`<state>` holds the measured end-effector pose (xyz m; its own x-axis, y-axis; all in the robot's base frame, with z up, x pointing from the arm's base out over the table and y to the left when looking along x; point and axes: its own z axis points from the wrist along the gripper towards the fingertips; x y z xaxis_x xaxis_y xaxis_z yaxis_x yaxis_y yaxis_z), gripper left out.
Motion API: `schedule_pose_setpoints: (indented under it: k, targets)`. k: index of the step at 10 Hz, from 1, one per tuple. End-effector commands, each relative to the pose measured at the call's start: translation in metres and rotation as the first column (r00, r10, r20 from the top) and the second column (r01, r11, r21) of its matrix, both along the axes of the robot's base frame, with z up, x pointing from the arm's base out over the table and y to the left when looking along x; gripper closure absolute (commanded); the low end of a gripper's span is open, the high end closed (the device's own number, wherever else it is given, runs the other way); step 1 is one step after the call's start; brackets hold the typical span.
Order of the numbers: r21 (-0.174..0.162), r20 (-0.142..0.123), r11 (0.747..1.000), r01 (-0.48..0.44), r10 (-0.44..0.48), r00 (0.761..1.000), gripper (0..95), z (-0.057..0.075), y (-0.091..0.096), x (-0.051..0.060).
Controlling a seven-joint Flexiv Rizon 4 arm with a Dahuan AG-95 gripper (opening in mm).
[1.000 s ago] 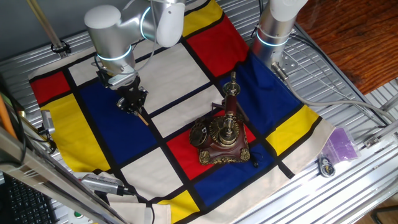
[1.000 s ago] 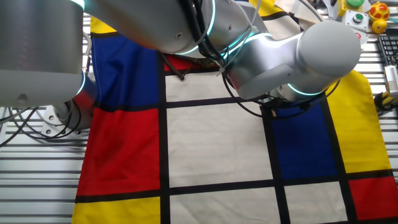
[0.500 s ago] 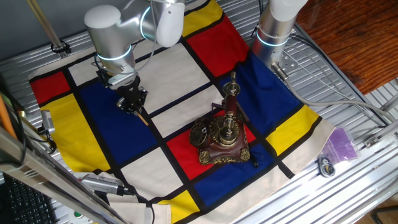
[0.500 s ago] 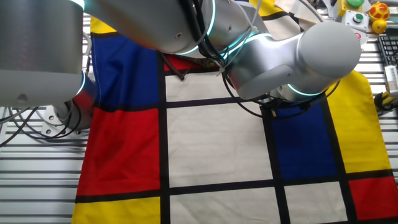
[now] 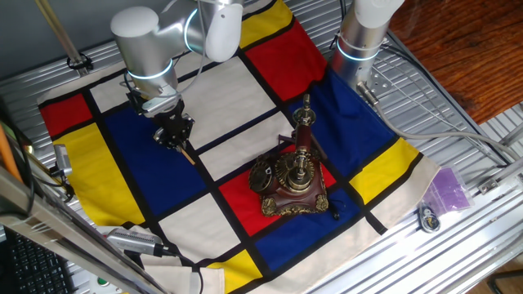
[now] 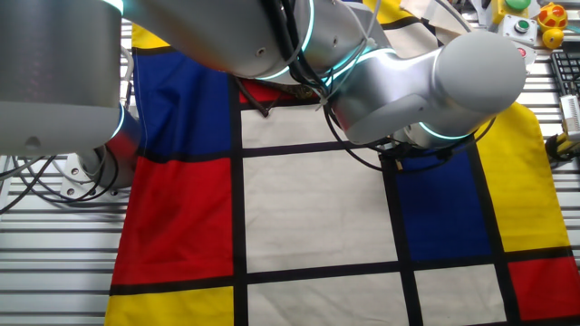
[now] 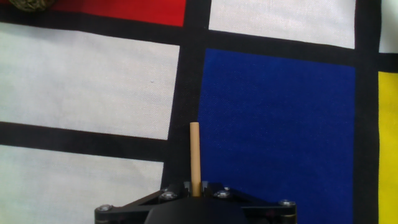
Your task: Dial a number on an old rotary phone
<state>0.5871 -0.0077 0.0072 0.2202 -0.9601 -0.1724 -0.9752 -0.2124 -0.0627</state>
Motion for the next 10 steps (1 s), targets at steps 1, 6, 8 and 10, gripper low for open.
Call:
schedule_pose_setpoints:
  k: [1, 6, 8, 10]
  targets:
    - [-0.001, 0.001, 1.0, 0.0, 0.0, 1.0, 95.0, -0.001, 0.0, 0.0]
    - [-0.001, 0.001, 1.0, 0.0, 0.0, 1.0, 95.0, -0.001, 0.0, 0.0]
    - [-0.163, 0.005, 0.983, 0.082, -0.083, 0.997, 95.0, 0.103, -0.009, 0.009]
    - [-0.165, 0.006, 0.983, 0.087, -0.087, 0.996, 95.0, 0.103, -0.009, 0.008]
